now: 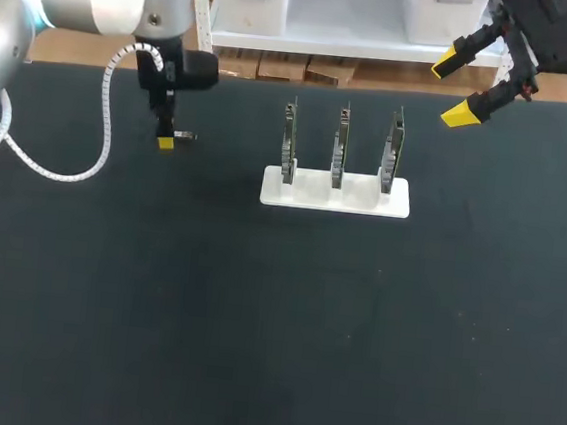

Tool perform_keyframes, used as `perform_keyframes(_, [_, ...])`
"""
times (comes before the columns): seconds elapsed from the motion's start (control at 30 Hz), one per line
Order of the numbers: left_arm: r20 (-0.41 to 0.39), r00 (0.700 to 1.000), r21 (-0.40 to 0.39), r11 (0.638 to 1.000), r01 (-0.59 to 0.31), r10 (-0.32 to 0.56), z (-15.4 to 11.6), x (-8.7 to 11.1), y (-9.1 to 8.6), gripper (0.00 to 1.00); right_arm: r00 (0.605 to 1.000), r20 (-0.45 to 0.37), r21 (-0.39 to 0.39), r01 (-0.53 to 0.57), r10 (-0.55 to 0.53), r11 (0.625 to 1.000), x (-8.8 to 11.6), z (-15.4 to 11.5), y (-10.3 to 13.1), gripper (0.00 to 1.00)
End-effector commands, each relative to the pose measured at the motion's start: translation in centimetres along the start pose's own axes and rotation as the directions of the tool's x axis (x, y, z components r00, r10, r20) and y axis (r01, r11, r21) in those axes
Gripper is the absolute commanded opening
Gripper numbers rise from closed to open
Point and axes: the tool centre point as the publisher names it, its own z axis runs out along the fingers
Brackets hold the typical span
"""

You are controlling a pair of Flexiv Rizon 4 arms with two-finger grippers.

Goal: Pick up the optical module with the left hand, and insert it into the network port with the right hand.

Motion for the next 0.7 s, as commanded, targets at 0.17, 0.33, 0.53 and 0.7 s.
perform_keyframes(0.17, [-0.013,1.0,0.09,0.996,0.006,-0.005,-0.3,-0.3,0.7,0.24,1.0,0.0,0.001,-0.001,0.001,1.0,0.0,0.0,0.0,1.0])
perform_keyframes(0.33, [-0.015,1.0,0.087,0.996,0.017,-0.016,-0.6,-0.2,0.8,1.0,1.0,0.0,0.001,-0.001,0.001,1.0,0.0,0.0,0.0,1.0])
perform_keyframes(0.53, [0.01,1.0,0.064,0.998,0.001,-0.001,-1.4,-0.7,1.3,1.0,1.0,0.0,0.001,-0.001,0.001,1.0,0.0,0.0,0.0,1.0])
perform_keyframes(0.7, [0.024,1.0,0.05,0.999,-0.002,0.001,-1.7,-0.8,1.3,1.0,1.0,0.0,0.001,-0.001,0.001,1.0,0.0,0.0,0.0,1.0])
